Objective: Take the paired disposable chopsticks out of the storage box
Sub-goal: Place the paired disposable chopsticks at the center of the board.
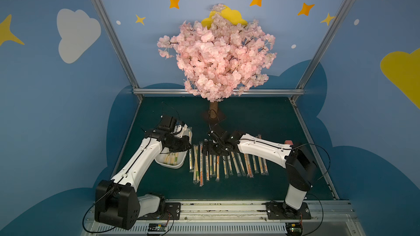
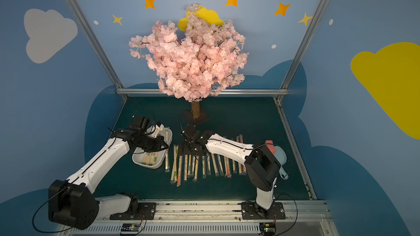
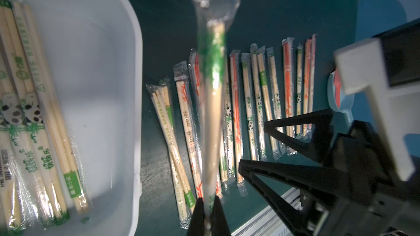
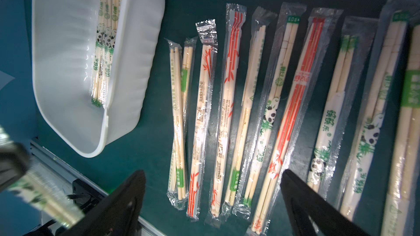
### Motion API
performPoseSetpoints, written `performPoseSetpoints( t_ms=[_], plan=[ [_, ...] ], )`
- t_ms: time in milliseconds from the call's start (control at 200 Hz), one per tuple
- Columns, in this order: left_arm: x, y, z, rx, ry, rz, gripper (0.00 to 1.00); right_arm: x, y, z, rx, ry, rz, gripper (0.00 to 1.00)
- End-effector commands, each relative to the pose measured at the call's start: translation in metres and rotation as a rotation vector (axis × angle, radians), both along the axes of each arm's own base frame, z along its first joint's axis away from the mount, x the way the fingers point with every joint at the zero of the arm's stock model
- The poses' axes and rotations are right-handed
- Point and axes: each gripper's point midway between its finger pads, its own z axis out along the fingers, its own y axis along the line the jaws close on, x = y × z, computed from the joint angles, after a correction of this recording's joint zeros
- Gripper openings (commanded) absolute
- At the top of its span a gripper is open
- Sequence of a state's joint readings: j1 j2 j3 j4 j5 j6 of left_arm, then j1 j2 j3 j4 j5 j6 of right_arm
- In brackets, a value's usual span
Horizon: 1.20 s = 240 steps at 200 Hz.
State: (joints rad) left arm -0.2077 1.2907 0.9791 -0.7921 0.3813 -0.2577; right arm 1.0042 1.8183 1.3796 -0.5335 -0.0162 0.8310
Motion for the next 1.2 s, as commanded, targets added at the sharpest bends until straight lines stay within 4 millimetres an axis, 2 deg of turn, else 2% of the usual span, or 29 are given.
performPoseSetpoints(
  t_ms=[0, 280, 681, 791, 976, 1196],
  plan=[
    [-0.01, 0.01, -0.023, 0.095, 0.062, 0.023, 0.03, -0.001, 0.001, 0.014, 0.031, -0.026, -0.006, 0.96],
    [-0.019, 0.019, -0.065, 0.225, 0.187, 0.059, 0.03, -0.004, 0.006, 0.009, 0.028, -0.012, 0.008, 0.96],
    [-0.016, 0.011, -0.095, 0.292, 0.292, 0.045, 0.07, -0.005, 0.008, 0.009, 0.02, -0.016, 0.015, 0.96],
    [-0.015, 0.011, -0.1, 0.31, 0.311, 0.043, 0.12, -0.005, 0.009, 0.009, 0.021, -0.016, 0.016, 0.96],
    [-0.011, 0.01, -0.097, 0.314, 0.311, 0.037, 0.34, -0.006, 0.01, 0.008, 0.017, -0.015, 0.022, 0.96],
    [0.002, 0.009, -0.068, 0.3, 0.235, 0.059, 0.39, -0.006, 0.01, 0.006, 0.013, -0.013, 0.023, 0.96]
  ],
)
